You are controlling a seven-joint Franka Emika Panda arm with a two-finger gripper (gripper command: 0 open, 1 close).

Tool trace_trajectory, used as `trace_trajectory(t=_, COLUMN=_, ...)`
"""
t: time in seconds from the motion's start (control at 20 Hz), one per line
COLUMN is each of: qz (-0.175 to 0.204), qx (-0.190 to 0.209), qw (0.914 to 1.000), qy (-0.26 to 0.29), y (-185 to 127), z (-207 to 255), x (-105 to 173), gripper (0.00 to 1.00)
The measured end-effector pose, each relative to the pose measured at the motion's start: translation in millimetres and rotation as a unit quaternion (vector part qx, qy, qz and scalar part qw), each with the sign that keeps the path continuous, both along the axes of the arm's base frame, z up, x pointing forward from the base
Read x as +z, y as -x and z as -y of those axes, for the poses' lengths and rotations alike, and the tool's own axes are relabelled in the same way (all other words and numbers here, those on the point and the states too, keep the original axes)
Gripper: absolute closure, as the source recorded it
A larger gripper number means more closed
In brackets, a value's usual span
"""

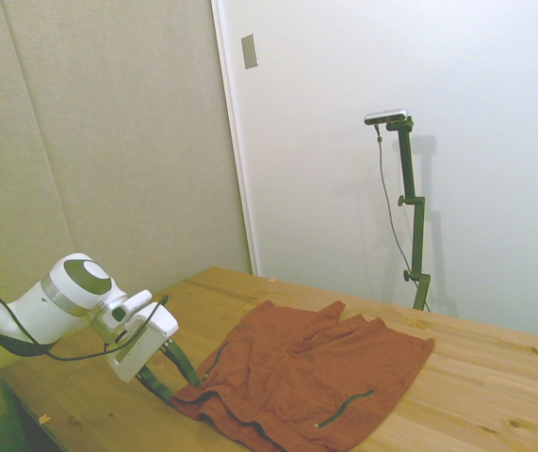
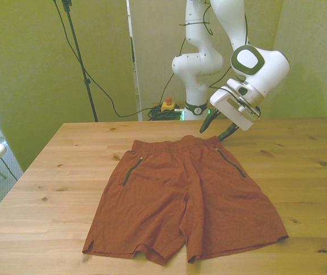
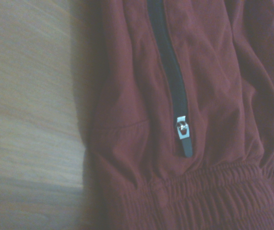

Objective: Fold the shorts

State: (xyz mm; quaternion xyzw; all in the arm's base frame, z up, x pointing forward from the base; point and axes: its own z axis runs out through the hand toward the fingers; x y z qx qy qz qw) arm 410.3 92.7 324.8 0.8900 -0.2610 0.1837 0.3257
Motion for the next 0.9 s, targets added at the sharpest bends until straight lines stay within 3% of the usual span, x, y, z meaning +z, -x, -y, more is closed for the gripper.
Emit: trace_trajectory(t=0.9, qz=0.011, qx=0.012, qw=0.9999, qy=-0.004, y=-13, z=-7, x=-19, gripper=1.00)
